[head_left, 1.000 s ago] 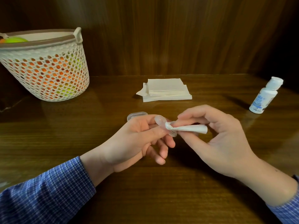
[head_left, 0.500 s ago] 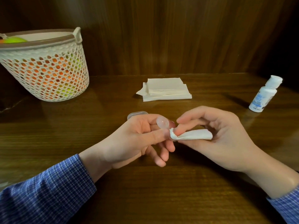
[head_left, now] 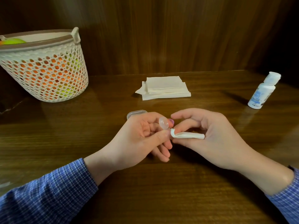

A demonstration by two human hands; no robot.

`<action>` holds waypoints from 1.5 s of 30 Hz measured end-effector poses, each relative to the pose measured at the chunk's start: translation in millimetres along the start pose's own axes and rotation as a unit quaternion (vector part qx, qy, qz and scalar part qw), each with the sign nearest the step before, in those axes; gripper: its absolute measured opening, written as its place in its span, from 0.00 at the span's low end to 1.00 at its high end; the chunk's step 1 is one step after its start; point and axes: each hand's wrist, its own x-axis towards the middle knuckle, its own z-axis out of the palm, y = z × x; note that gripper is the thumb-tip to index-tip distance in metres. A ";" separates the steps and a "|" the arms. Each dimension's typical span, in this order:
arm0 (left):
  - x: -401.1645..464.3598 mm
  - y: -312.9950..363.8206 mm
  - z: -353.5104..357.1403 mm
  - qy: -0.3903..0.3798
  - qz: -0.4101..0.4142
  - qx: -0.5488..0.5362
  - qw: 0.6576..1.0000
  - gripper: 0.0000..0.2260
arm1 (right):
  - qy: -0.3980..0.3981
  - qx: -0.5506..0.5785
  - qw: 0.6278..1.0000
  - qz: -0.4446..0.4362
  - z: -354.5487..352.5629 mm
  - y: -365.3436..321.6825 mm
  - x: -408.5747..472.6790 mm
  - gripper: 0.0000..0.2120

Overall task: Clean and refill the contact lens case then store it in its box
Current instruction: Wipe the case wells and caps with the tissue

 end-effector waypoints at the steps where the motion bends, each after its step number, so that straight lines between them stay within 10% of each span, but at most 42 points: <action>1: 0.3 0.0 0.3 0.000 0.001 0.002 1.000 0.06 | -0.007 0.016 1.000 0.011 -2.2 1.5 1.1 0.20; 6: 4.9 6.0 -4.1 -0.014 -0.008 -0.049 0.999 0.10 | -0.053 0.244 0.966 0.068 -13.7 4.8 4.8 0.19; 10: 5.9 11.2 -12.8 -0.002 -0.023 -0.144 0.989 0.10 | 0.059 0.374 0.918 0.115 -17.0 4.6 11.9 0.18; 26: 3.2 10.6 -6.2 -0.060 -0.070 -0.117 0.989 0.08 | 0.072 0.128 0.988 0.053 4.5 4.7 10.0 0.10; 45: 6.7 3.7 19.7 0.202 0.000 0.042 0.978 0.07 | 0.156 0.238 0.944 0.167 17.5 3.1 17.6 0.10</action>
